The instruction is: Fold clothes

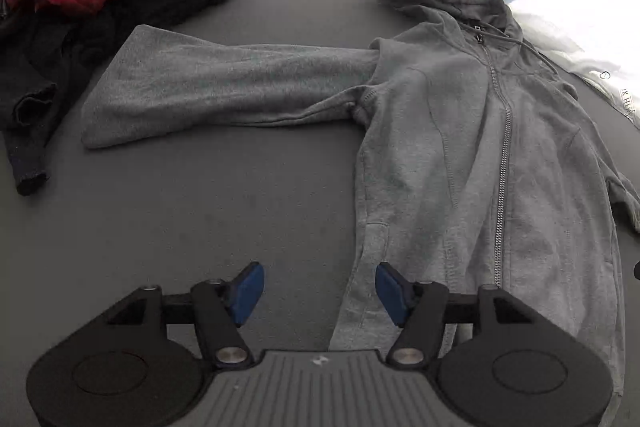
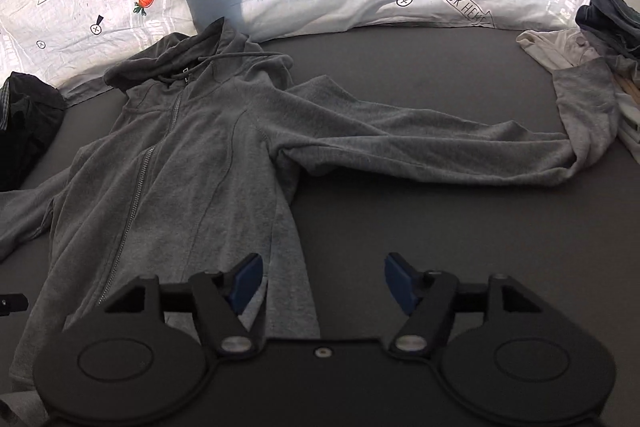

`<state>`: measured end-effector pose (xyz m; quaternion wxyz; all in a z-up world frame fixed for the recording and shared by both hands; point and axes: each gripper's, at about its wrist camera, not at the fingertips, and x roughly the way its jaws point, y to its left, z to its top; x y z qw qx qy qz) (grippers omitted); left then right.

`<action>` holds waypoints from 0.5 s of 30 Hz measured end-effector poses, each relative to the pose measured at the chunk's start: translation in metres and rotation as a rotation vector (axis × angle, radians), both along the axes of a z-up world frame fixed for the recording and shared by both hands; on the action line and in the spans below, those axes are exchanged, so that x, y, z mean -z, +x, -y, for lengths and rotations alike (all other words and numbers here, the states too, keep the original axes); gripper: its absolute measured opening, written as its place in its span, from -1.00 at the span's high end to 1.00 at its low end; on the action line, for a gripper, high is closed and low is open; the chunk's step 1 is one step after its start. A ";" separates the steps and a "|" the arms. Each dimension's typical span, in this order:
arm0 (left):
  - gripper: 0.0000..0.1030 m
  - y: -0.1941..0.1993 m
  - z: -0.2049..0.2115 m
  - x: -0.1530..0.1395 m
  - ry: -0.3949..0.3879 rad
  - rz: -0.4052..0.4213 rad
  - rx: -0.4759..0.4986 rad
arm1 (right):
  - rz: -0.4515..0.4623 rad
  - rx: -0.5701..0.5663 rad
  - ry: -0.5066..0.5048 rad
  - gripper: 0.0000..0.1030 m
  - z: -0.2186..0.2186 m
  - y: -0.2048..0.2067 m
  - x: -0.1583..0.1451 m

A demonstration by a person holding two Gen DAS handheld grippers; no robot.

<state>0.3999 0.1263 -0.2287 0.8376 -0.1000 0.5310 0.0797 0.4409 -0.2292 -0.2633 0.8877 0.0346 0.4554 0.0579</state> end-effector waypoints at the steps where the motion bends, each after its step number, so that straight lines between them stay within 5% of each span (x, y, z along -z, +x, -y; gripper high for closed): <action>1: -0.25 -0.011 0.002 -0.001 -0.002 -0.005 0.009 | -0.003 -0.022 -0.015 -0.41 -0.004 -0.010 0.000; 15: -0.43 -0.103 0.002 -0.006 -0.078 0.009 -0.013 | 0.017 -0.315 -0.118 -0.72 -0.063 -0.137 0.008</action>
